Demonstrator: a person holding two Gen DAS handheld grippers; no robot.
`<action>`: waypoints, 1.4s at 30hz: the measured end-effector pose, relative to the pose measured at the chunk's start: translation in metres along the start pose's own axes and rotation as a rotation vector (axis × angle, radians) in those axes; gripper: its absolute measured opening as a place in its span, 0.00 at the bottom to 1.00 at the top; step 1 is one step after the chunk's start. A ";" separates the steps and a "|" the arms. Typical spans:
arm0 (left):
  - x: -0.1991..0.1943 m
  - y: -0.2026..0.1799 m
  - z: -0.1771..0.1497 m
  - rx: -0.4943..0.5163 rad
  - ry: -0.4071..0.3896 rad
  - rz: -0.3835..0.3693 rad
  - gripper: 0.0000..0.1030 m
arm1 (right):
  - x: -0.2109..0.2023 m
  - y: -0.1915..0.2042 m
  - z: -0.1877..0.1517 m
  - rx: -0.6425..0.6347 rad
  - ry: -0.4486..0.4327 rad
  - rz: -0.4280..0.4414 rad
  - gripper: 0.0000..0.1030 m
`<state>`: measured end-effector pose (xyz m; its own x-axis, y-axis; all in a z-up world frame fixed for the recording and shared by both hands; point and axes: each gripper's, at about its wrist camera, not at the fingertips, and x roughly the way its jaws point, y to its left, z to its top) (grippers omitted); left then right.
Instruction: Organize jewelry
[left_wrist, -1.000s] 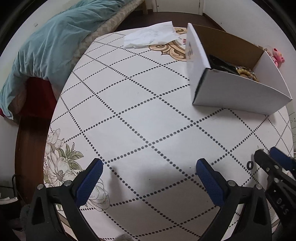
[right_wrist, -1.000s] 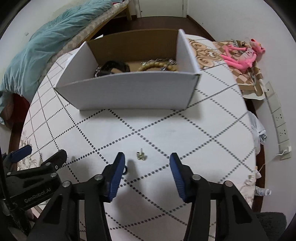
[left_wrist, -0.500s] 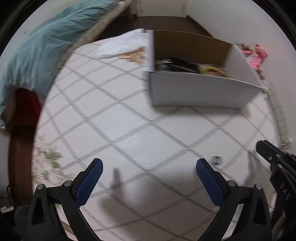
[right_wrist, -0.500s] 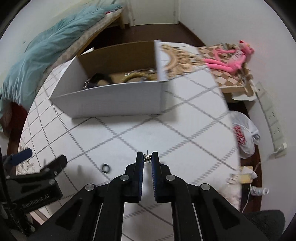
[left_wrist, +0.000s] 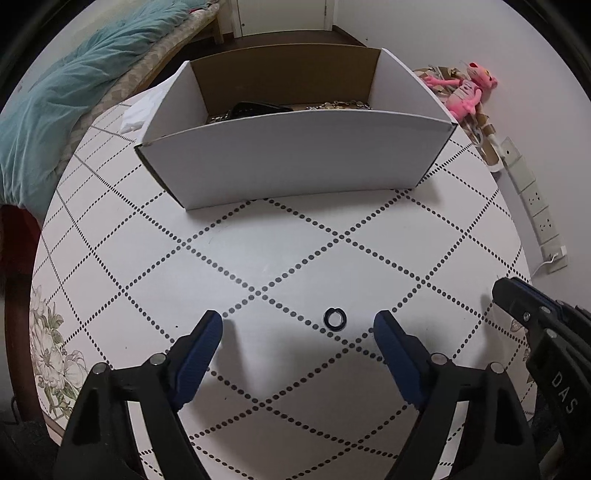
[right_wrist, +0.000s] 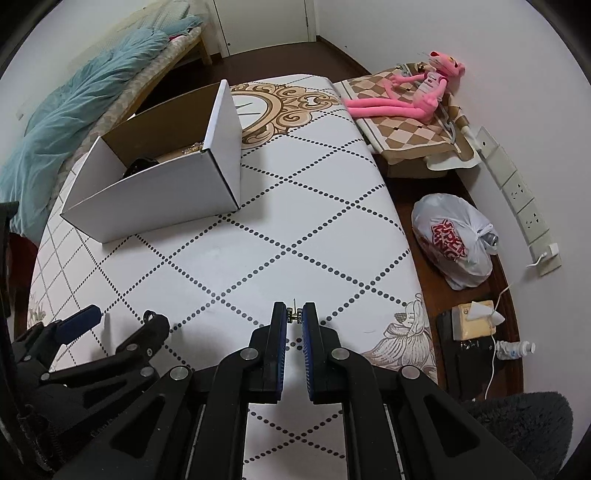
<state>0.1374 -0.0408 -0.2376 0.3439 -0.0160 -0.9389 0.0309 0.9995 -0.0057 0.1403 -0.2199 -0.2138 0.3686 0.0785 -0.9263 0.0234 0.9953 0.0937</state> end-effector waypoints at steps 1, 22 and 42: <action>0.001 0.000 0.000 0.004 0.000 -0.003 0.67 | 0.000 0.000 0.000 0.002 0.000 0.002 0.09; -0.021 -0.009 -0.005 0.036 -0.042 -0.077 0.06 | -0.010 -0.001 0.010 0.029 -0.037 0.024 0.09; -0.095 0.057 0.122 -0.035 -0.231 -0.125 0.06 | -0.059 0.030 0.118 -0.025 -0.181 0.131 0.09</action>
<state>0.2206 0.0141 -0.1064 0.5449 -0.1410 -0.8266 0.0553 0.9896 -0.1324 0.2288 -0.2013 -0.1131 0.5275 0.1981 -0.8261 -0.0580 0.9786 0.1976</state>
